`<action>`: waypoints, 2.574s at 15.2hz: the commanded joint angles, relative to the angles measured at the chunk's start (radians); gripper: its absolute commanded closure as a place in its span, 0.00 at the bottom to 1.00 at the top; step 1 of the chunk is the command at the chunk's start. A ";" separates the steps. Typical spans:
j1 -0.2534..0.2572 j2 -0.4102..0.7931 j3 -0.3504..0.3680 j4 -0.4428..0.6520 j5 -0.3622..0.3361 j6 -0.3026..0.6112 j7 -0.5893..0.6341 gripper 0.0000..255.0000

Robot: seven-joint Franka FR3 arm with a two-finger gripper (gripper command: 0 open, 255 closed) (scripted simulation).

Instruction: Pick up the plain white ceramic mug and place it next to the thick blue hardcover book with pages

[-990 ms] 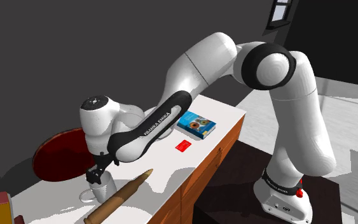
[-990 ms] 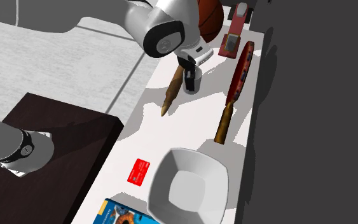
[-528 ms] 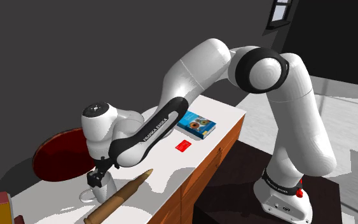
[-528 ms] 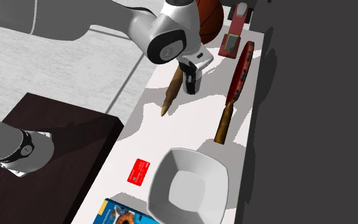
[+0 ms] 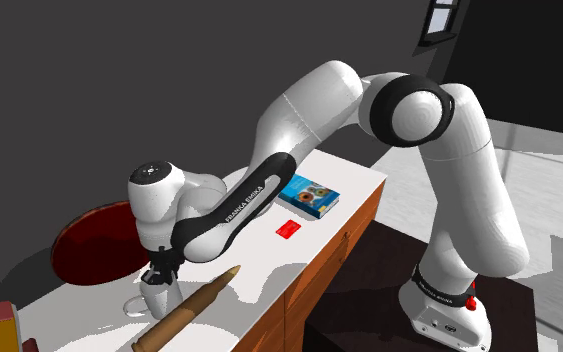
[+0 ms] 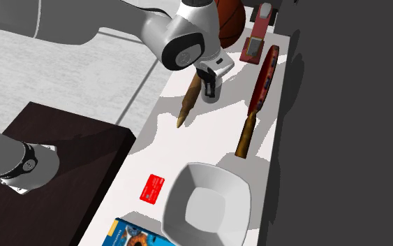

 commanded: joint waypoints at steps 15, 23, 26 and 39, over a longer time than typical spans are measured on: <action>-0.016 -0.066 0.025 0.025 0.038 -0.088 -0.029 1.00; -0.025 -0.115 0.041 0.064 0.069 -0.172 -0.053 1.00; -0.027 -0.131 0.046 0.083 0.079 -0.205 -0.061 1.00; -0.030 -0.179 0.061 0.190 0.113 -0.357 -0.090 1.00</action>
